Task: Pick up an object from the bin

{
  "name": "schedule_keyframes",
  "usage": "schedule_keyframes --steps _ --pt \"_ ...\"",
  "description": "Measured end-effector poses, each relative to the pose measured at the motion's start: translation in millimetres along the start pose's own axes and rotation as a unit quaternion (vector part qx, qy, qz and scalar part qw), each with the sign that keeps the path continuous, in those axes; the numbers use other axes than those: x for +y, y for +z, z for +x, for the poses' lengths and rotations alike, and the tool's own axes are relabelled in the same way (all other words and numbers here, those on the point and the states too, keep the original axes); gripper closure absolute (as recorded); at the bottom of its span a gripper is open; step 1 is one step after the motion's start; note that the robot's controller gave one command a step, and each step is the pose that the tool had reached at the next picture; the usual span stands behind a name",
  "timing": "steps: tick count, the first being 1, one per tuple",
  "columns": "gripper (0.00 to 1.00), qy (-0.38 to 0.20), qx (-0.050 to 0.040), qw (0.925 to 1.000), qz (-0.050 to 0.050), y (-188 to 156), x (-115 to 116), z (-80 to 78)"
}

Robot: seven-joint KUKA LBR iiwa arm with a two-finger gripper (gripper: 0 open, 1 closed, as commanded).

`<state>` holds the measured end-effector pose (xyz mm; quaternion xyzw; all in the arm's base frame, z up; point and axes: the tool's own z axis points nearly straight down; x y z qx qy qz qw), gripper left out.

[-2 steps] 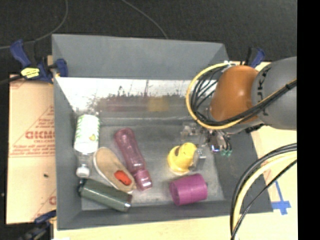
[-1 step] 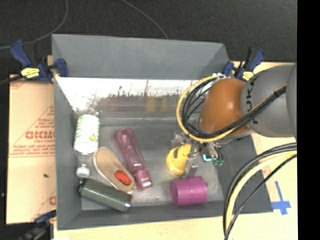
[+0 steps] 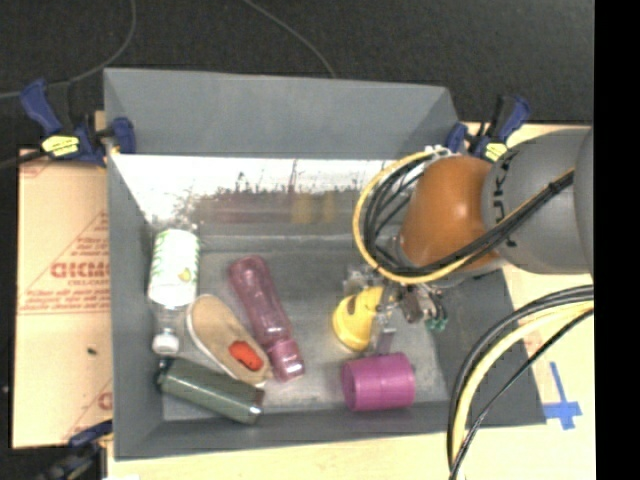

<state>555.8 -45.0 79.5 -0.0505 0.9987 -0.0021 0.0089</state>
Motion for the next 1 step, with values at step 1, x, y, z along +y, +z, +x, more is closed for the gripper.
schedule_keyframes --steps 1 --pt "1.0 -0.002 0.0 1.0 0.0 0.0 0.0 0.0"
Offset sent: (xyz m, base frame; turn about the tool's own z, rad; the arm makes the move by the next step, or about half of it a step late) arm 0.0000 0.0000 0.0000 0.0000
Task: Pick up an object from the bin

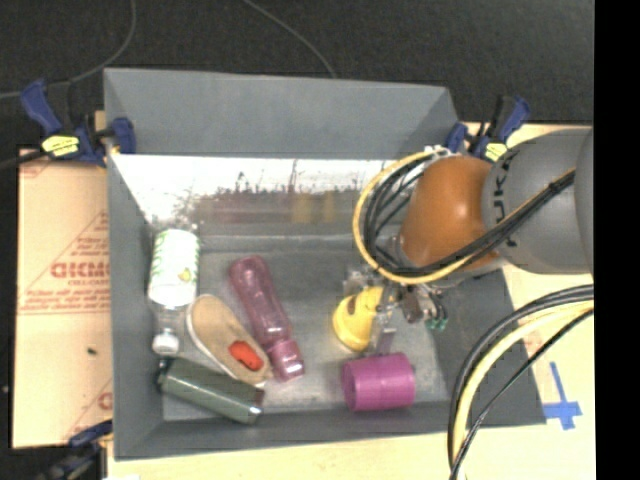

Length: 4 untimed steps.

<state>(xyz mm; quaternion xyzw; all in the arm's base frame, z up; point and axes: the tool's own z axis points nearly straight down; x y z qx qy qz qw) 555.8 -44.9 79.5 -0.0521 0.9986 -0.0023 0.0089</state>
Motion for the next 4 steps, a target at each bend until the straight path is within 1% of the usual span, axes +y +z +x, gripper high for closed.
schedule_keyframes --steps 4 --pt "1.0 -0.003 -0.0001 1.0 0.0 0.0 0.0 0.0"
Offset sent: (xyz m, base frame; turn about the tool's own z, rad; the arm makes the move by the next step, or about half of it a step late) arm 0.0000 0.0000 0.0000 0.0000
